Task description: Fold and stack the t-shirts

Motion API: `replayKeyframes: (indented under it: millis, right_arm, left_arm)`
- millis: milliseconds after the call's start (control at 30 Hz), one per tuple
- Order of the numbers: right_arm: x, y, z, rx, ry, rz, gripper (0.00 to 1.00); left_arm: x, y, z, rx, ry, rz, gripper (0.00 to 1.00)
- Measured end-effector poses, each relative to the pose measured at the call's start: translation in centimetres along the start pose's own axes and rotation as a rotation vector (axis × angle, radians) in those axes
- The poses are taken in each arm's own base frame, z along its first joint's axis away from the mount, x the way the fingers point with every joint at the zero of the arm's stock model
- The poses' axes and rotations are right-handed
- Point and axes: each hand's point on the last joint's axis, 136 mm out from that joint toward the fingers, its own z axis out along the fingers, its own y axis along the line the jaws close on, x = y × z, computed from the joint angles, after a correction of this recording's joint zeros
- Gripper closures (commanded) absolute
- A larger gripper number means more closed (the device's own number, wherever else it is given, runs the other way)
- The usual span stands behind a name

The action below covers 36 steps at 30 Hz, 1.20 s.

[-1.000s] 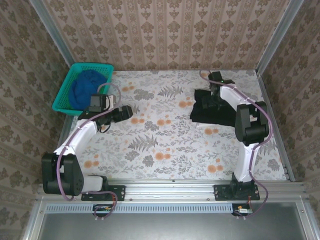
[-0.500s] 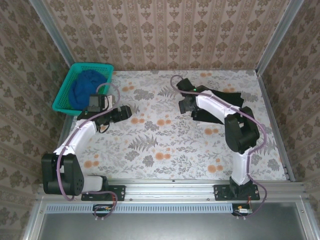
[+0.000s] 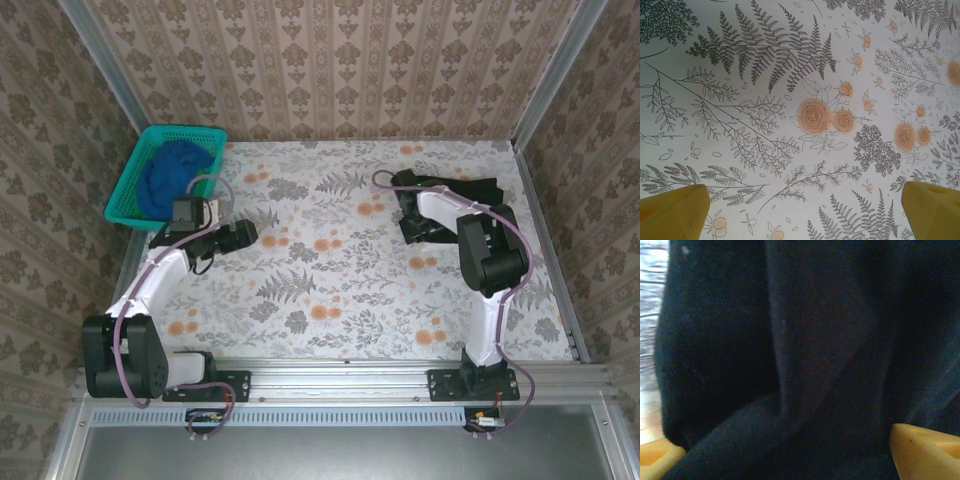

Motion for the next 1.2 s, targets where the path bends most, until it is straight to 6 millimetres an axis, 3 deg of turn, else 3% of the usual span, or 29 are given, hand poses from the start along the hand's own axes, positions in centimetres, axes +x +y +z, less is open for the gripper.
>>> replayKeyframes:
  millis: [233,433,667,767,867,967,1033,1100,1200]
  right_arm:
    - [-3.0,-4.4,2.9,-0.128,-0.073,-0.061,0.17]
    - [-7.9,-4.5,4.2,-0.179,-0.163,-0.197,0.17]
    - [-9.9,-4.7,4.1,-0.231,-0.191,-0.225,0.08]
    - [-9.4,-4.5,2.7,-0.268,-0.187,-0.152,0.05]
    - [-7.5,-4.2,-0.4,-0.299,-0.192,-0.027,0.06]
    - [-4.3,-4.3,-4.3,-0.337,-0.213,0.181,0.1]
    - [-2.1,-4.5,-5.5,-0.368,-0.218,0.348,0.15]
    - [-0.3,-4.8,-4.9,-0.395,-0.197,0.501,0.15]
    - [2.1,-5.6,-1.4,-0.42,-0.113,0.718,0.15]
  left_arm:
    - [-0.1,0.3,-0.1,0.0,-0.002,-0.01,0.0]
    - [-0.2,0.5,-0.2,-0.004,-0.005,-0.015,0.0]
    - [-0.1,0.7,-1.0,-0.011,-0.011,-0.017,0.0]
    - [-0.3,0.6,-1.5,-0.009,-0.025,-0.013,0.0]
    - [-0.5,0.7,-1.6,-0.011,-0.032,-0.015,0.0]
    - [-0.5,0.9,-1.8,-0.014,-0.035,-0.015,0.0]
    - [-0.6,1.1,-2.0,-0.018,-0.041,-0.018,0.0]
    - [-0.7,1.4,-2.1,-0.023,-0.045,-0.02,0.0]
    - [-0.8,1.6,-2.2,-0.02,-0.047,-0.023,0.0]
